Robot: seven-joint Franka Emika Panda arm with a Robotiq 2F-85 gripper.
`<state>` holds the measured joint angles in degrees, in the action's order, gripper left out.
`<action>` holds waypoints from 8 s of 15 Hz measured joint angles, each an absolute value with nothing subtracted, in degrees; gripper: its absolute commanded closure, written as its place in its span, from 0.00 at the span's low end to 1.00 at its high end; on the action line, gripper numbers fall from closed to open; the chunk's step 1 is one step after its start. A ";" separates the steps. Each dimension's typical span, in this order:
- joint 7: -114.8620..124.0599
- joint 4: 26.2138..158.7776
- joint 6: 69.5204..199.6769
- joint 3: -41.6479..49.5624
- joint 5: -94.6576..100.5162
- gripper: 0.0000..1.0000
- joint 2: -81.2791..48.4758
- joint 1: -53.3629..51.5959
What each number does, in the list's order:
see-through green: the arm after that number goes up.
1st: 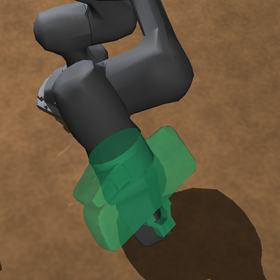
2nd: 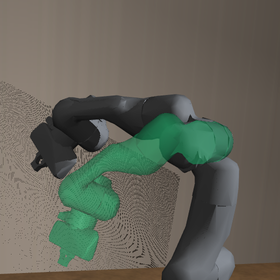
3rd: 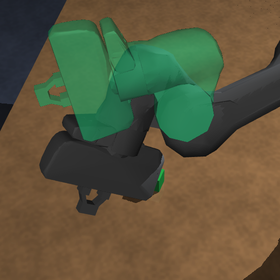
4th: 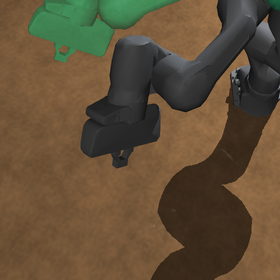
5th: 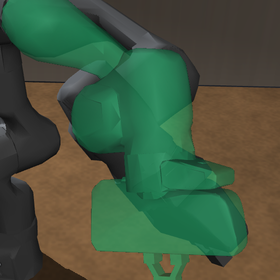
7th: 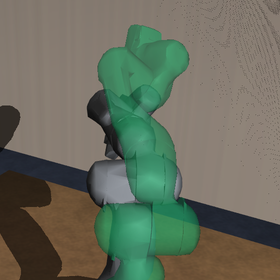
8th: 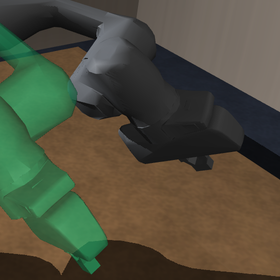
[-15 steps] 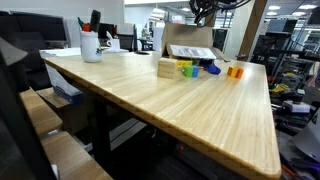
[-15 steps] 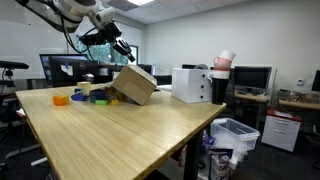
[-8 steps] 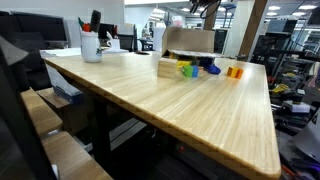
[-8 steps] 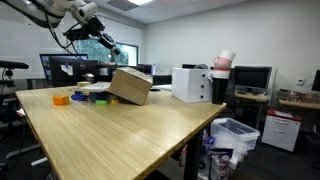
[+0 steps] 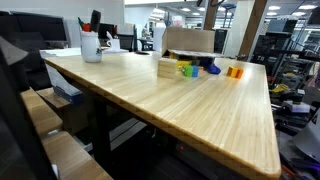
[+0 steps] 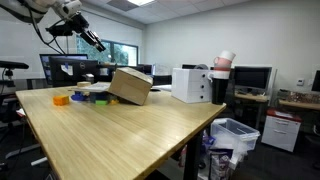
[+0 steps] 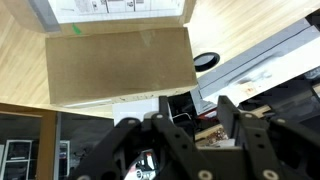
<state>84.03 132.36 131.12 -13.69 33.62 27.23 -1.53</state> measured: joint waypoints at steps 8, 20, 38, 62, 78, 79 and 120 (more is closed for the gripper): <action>78.20 136.97 127.01 -12.40 31.21 0.00 27.39 -1.48; 45.00 144.89 127.95 5.69 5.72 0.00 35.69 0.27; 25.15 145.01 122.38 9.13 -9.88 0.00 34.14 7.77; 25.15 147.37 122.76 10.48 -22.92 0.00 26.24 9.20; 25.15 149.92 126.92 10.51 -29.20 0.00 26.72 10.93; 25.15 150.21 126.93 10.42 -29.42 0.00 26.75 10.92; 25.21 154.51 124.22 8.15 -35.27 0.98 33.35 10.64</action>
